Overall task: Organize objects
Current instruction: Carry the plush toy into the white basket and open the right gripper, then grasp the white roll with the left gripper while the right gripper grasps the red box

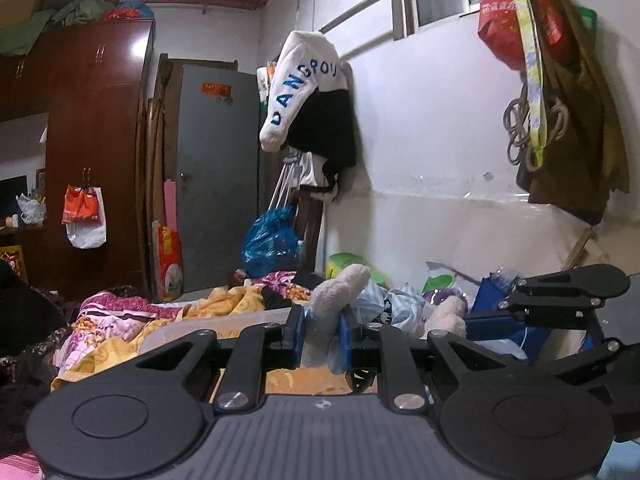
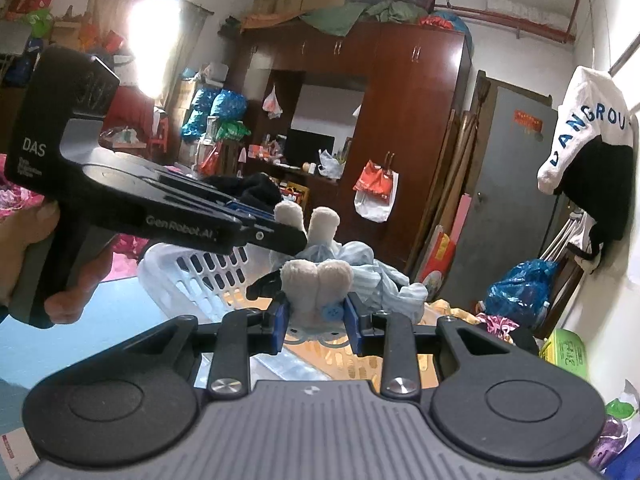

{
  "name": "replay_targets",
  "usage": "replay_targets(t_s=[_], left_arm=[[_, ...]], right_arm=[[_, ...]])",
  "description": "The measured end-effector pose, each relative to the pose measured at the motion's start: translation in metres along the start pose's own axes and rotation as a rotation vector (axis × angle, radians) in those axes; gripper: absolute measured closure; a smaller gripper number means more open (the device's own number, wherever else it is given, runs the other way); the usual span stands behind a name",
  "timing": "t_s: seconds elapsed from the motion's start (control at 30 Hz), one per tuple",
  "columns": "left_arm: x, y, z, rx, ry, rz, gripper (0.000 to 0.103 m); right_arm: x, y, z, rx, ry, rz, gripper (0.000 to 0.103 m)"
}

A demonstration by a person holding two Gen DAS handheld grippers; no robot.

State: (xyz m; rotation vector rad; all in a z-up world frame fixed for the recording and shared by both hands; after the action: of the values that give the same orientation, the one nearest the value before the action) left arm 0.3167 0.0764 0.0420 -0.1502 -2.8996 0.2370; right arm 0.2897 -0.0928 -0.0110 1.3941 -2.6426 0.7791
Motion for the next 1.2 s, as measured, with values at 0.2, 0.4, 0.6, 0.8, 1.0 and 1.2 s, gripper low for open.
replay_targets(t_s=[0.2,0.4,0.6,0.8,1.0,1.2], left_arm=[[-0.013,0.005,0.003,-0.007,0.041,-0.049,0.076],[-0.001,0.007,0.010,-0.029,0.022,-0.107,0.046],[0.035,0.002,-0.004,-0.010,-0.064,-0.064,0.004],[0.070,-0.003,-0.006,0.020,-0.091,-0.096,0.004],[0.139,-0.028,0.057,-0.007,-0.072,-0.091,0.004],[0.169,-0.019,0.122,0.123,-0.026,-0.080,0.004]], right_arm=[[-0.008,-0.005,-0.002,0.010,0.042,0.010,0.056],[0.023,-0.014,-0.009,-0.042,-0.019,0.073,0.009],[0.072,-0.014,-0.011,-0.071,-0.066,0.132,0.000],[0.110,-0.020,0.001,-0.171,-0.076,0.128,0.000],[0.147,-0.006,0.046,-0.293,-0.020,0.159,0.000],[0.167,0.018,0.098,-0.401,-0.010,0.207,0.000]])
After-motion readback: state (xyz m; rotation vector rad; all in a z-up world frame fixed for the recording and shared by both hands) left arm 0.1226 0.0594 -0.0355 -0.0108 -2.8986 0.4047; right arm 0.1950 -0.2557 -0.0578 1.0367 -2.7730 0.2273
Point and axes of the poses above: each gripper's, at about its wrist camera, not at the fingertips, and x roughly against the way its jaws point, y to its left, z to its underside, the point moved 5 cm from there along -x, roughly the way its jaws point, and after that the axes turned 9 degrees about x, right-handed, at the moved point
